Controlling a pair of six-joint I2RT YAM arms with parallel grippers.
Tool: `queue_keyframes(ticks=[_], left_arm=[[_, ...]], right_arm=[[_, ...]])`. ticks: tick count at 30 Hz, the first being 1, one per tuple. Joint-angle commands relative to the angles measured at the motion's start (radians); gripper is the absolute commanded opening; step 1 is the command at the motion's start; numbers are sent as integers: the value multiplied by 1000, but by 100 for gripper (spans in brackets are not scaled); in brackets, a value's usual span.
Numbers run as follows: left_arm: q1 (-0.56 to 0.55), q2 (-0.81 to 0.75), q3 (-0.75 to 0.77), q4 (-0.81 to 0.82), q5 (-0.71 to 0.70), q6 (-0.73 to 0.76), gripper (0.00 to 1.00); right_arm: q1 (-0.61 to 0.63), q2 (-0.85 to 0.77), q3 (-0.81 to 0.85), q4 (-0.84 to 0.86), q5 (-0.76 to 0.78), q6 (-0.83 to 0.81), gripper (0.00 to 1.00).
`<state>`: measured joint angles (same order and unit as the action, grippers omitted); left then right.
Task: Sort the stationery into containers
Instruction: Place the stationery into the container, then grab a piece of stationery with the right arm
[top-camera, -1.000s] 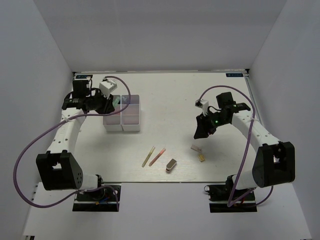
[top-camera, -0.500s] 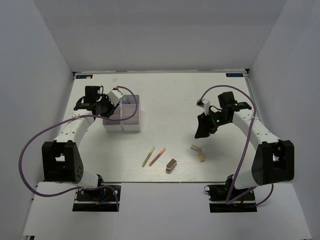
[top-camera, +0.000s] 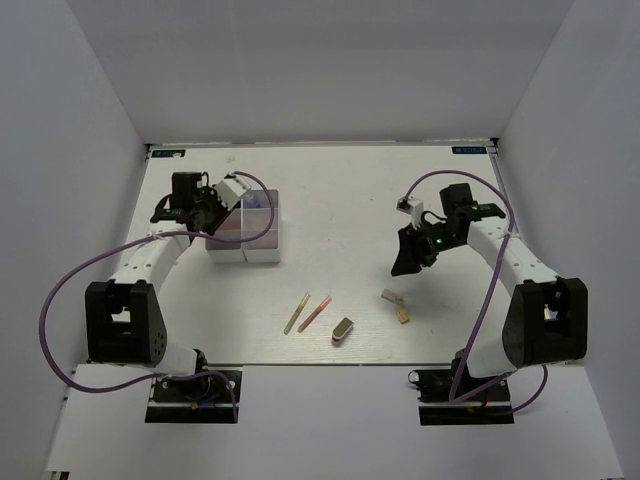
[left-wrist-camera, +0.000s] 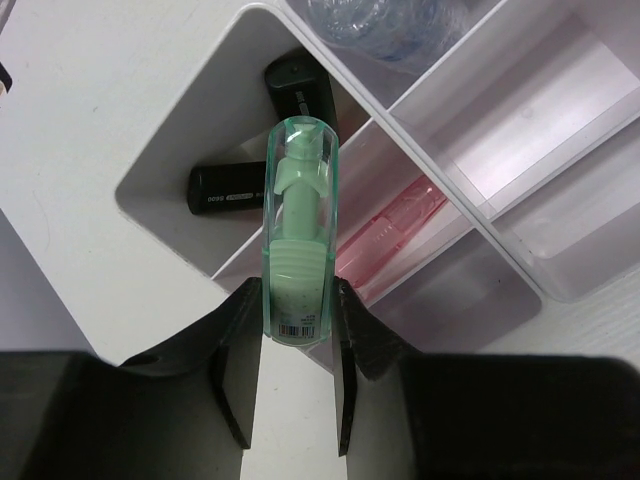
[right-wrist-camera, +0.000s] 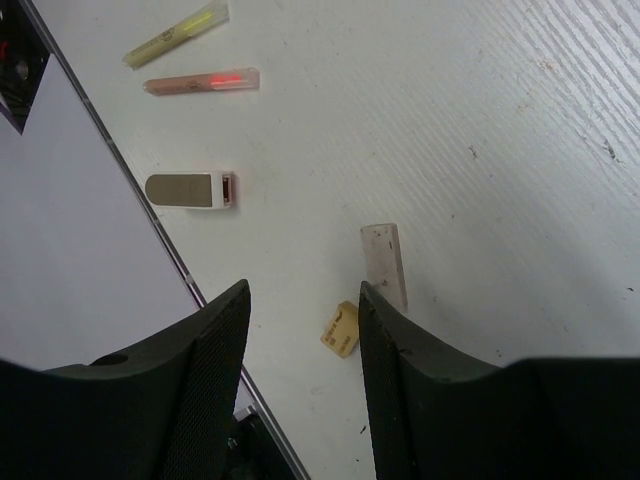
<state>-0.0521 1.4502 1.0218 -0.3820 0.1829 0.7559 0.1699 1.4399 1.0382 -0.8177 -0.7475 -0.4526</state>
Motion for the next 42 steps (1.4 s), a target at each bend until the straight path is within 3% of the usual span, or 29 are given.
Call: queue_keyframes(ticks=[1, 4, 10, 14, 16, 25, 27, 28, 29, 30, 31, 32, 33, 34, 35, 36, 38, 39, 41, 42], left_arm=[[-11, -4, -12, 28, -25, -1, 15], [-12, -8, -15, 31, -26, -3, 19], [-17, -11, -25, 41, -40, -21, 39], [-28, -10, -23, 45, -65, -27, 47], [-38, -10, -14, 43, -71, -29, 59], [-40, -48, 1, 40, -82, -58, 61], [-40, -69, 12, 37, -86, -110, 52], [-46, -97, 30, -6, -89, -134, 26], [-51, -109, 40, -21, -89, -167, 11], [-70, -135, 56, -64, -67, -293, 0], [-81, -166, 64, -98, -48, -325, 0], [-94, -198, 58, -150, -30, -393, 0], [-121, -215, 57, -167, -19, -506, 6], [-132, -243, 52, -185, 33, -618, 15], [-138, -264, 49, -248, 61, -662, 49], [-161, -277, 49, -276, 110, -725, 66], [-167, -319, 38, -354, 148, -887, 85], [-169, -339, -1, -380, 176, -921, 92], [-183, -472, -132, -316, 187, -986, 93], [-192, -506, -266, -299, 166, -994, 100]], right_arm=[[-9, -1, 42, -28, -38, -12, 51], [-13, -4, 42, -28, -41, -11, 51], [-18, -6, 45, -32, -49, -11, 51], [-20, -4, 45, -34, -55, -11, 51], [-24, -6, 46, -37, -58, -12, 51], [-27, -9, 45, -40, -65, -17, 54], [-26, -9, 46, -43, -70, -21, 54], [-24, -12, 45, -44, -79, -41, 45], [-21, -10, 45, -50, -82, -49, 33], [-18, -9, 45, -57, -88, -93, 21], [-10, -7, 46, -92, -152, -130, 12], [-9, 10, 60, -163, -191, -357, 6], [2, 19, 63, -211, -232, -474, 7], [9, 28, 69, -357, -345, -615, 16], [19, 63, 81, -435, -357, -1013, 45], [46, 77, 83, -549, -355, -1111, 60], [71, 123, 111, -592, -313, -1313, 81], [112, 154, 124, -610, -302, -1383, 86], [152, 191, 176, -601, -261, -1394, 86], [190, 195, 178, -557, -244, -1352, 81]])
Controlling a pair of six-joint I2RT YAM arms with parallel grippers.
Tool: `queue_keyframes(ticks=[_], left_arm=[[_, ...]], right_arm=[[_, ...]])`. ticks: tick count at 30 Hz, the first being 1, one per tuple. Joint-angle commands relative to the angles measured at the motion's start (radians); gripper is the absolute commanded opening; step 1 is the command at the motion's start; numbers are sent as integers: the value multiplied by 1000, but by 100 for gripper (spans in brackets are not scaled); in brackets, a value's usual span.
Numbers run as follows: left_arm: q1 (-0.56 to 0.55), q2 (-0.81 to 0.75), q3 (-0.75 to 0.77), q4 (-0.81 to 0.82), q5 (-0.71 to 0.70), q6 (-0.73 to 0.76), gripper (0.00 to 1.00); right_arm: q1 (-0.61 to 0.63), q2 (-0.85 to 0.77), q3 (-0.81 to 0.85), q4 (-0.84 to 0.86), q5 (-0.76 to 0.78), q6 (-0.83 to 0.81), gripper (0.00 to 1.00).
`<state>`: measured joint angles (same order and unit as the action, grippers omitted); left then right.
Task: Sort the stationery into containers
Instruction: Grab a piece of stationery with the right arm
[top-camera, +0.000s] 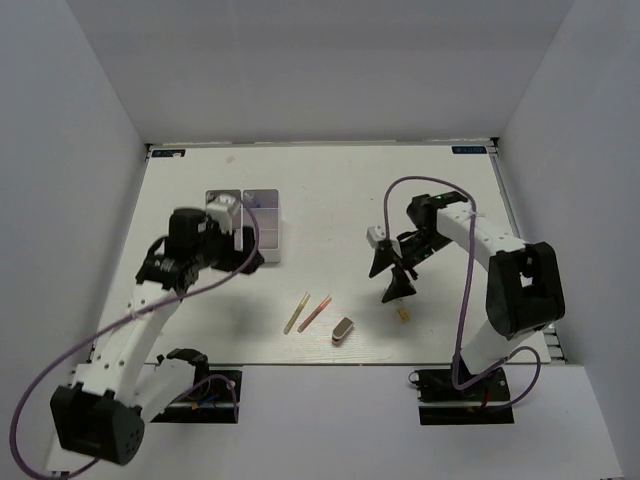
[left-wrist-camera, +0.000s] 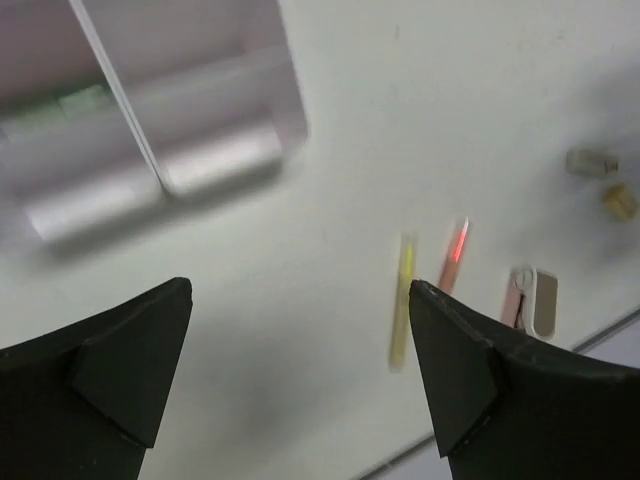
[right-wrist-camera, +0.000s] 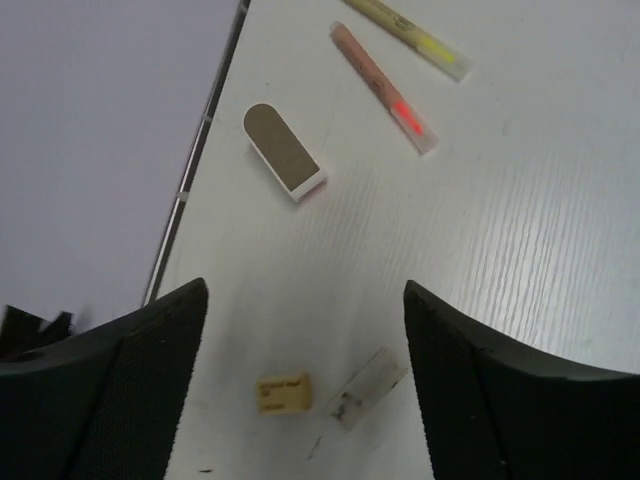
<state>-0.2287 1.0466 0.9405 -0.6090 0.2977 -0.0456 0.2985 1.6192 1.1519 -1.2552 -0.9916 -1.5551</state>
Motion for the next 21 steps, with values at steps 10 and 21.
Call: queue_keyframes(ticks=[10, 21], left_arm=[[-34, -503, -430, -22, -235, -136, 96], [-34, -585, -463, -20, -269, -114, 91]], right_arm=[[376, -49, -176, 537, 292, 102, 60], [524, 54, -162, 634, 427, 175, 67]])
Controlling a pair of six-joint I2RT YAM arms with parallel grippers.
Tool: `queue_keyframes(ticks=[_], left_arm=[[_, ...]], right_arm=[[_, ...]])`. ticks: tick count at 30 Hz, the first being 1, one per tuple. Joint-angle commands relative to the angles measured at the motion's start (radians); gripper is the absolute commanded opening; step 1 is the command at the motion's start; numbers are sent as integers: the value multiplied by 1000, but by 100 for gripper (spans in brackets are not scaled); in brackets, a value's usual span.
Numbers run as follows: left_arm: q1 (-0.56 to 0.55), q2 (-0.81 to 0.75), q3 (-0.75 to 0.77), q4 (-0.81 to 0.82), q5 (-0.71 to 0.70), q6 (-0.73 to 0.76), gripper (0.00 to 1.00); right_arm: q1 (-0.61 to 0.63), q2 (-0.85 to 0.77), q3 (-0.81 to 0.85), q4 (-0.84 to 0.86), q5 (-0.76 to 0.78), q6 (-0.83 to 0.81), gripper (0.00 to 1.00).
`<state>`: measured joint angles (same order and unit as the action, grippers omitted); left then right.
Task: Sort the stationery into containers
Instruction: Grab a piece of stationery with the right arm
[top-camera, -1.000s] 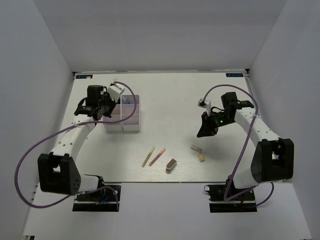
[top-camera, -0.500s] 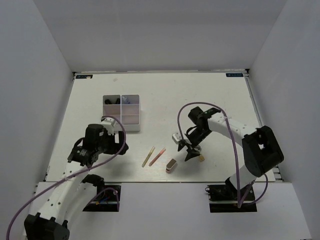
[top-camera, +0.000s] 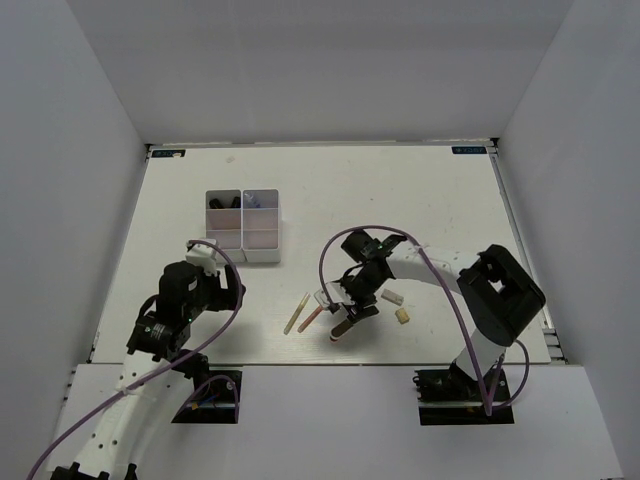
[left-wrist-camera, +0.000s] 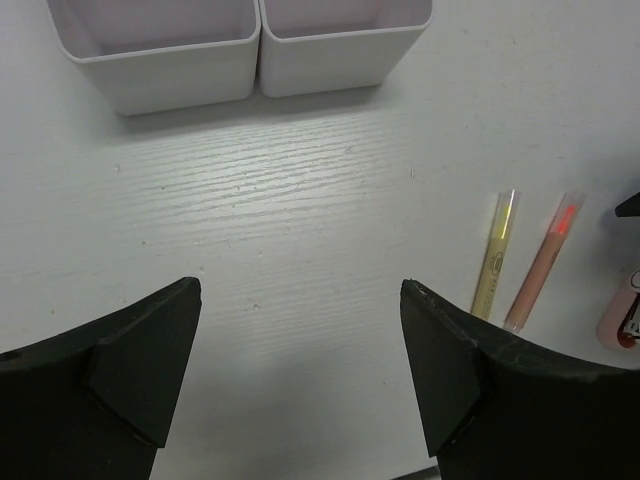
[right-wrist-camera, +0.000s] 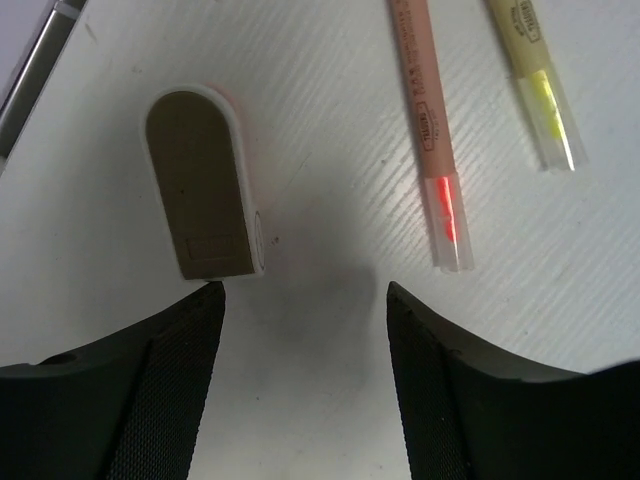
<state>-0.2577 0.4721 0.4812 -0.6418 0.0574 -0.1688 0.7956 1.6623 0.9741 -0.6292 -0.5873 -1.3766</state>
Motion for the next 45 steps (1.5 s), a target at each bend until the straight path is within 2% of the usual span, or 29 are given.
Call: queue_keyframes(ticks=[1, 5, 8, 11, 14, 16, 18, 21, 28, 35, 40, 44, 45], left_arm=[[-5, -15, 0, 10, -28, 9, 91], [-3, -15, -3, 7, -27, 9, 92], [-3, -16, -3, 5, -25, 8, 92], [-3, -18, -1, 2, -25, 8, 92], [-3, -21, -3, 5, -16, 9, 92], [-3, -20, 0, 5, -16, 8, 93], [-5, -17, -1, 8, -16, 9, 93], [-5, -20, -3, 4, -14, 11, 93], [-5, -27, -4, 5, -16, 9, 93], [-5, -30, -3, 2, -18, 11, 93], [-3, -30, -6, 2, -19, 11, 93], [-3, -30, -3, 2, -18, 12, 93], [-3, -30, -4, 1, -19, 14, 93]], right_arm=[[30, 14, 17, -3, 12, -10, 69], [50, 4, 15, -67, 15, -44, 69], [56, -16, 2, -32, 73, 14, 69], [54, -48, 0, -69, 112, 48, 69], [62, -91, -28, -127, 126, 109, 69], [79, -111, -34, -139, 139, 206, 69], [94, -98, -17, -139, 145, 311, 69], [117, -66, 15, -175, 142, 362, 69], [178, -23, 6, -44, 214, 519, 69], [206, -4, 9, 66, 274, 588, 69], [212, -10, 9, 94, 288, 617, 55], [217, -29, 2, 99, 294, 633, 28], [218, -38, 3, 97, 293, 637, 11]])
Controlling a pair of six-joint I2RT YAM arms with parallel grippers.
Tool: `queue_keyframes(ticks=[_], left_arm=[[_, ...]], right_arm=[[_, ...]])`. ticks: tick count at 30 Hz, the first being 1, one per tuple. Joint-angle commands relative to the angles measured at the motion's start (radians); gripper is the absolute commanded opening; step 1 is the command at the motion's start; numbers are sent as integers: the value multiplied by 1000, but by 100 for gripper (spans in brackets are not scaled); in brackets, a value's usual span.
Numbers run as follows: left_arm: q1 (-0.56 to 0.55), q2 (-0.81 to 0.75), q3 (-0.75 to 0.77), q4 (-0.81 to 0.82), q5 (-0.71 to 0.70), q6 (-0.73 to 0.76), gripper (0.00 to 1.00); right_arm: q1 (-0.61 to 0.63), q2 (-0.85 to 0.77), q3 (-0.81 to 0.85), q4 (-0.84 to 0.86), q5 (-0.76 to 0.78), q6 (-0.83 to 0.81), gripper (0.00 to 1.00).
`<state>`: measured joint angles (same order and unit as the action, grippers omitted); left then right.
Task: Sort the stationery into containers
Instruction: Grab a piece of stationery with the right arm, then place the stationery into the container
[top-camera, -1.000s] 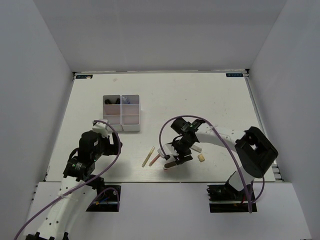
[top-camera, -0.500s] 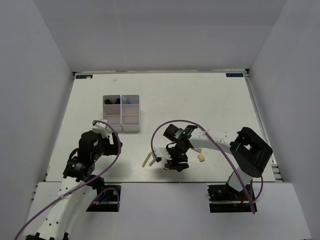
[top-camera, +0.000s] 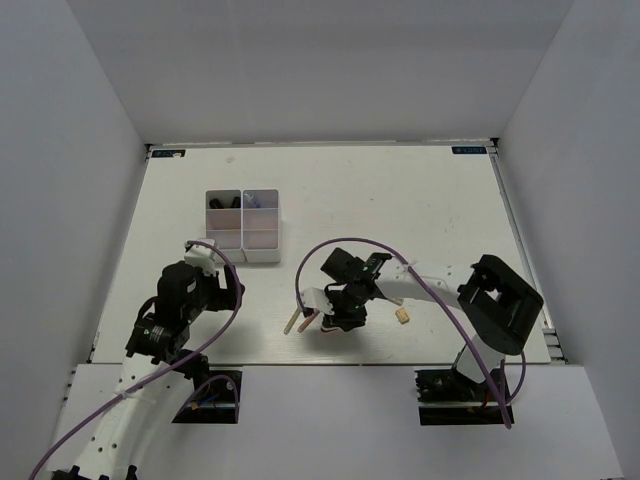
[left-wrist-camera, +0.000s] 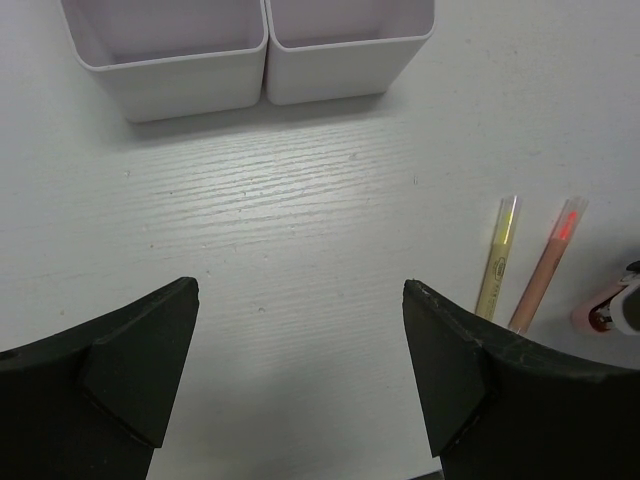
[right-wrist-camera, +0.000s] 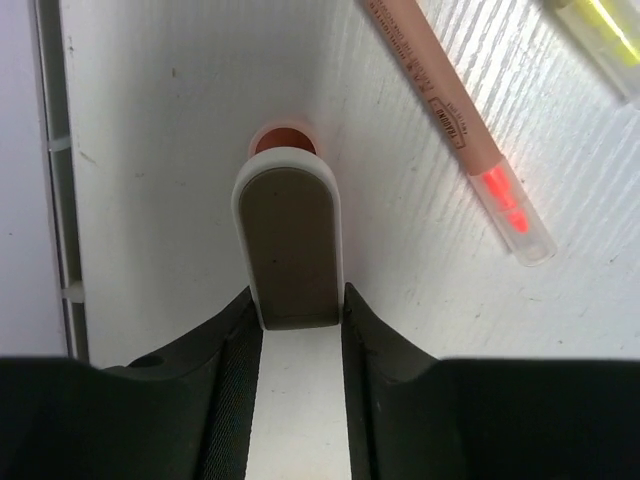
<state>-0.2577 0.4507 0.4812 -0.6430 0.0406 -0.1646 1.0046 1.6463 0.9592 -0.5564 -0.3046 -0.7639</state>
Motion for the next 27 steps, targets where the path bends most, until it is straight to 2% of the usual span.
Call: queue_keyframes(ticks=[1, 5, 7, 11, 14, 18, 27], left_arm=[[-5, -10, -4, 2, -1, 8, 93], [-5, -12, -6, 0, -25, 8, 93], [-3, -14, -3, -1, -33, 10, 93], [-3, -27, -6, -1, -35, 10, 93], [-3, -36, -9, -1, -71, 8, 93], [-3, -46, -10, 0, -96, 10, 93], [-5, -66, -15, -4, -126, 8, 94]], right_arm=[[8, -28, 19, 15, 12, 25, 0], [3, -69, 113, -33, 31, 29, 0], [2, -80, 151, -60, 90, 26, 0], [-3, -27, 404, -138, 189, 2, 0], [-6, 62, 596, -135, 274, -28, 0], [-14, 165, 784, -93, 300, -46, 0], [-9, 449, 1039, 15, 371, -158, 0]])
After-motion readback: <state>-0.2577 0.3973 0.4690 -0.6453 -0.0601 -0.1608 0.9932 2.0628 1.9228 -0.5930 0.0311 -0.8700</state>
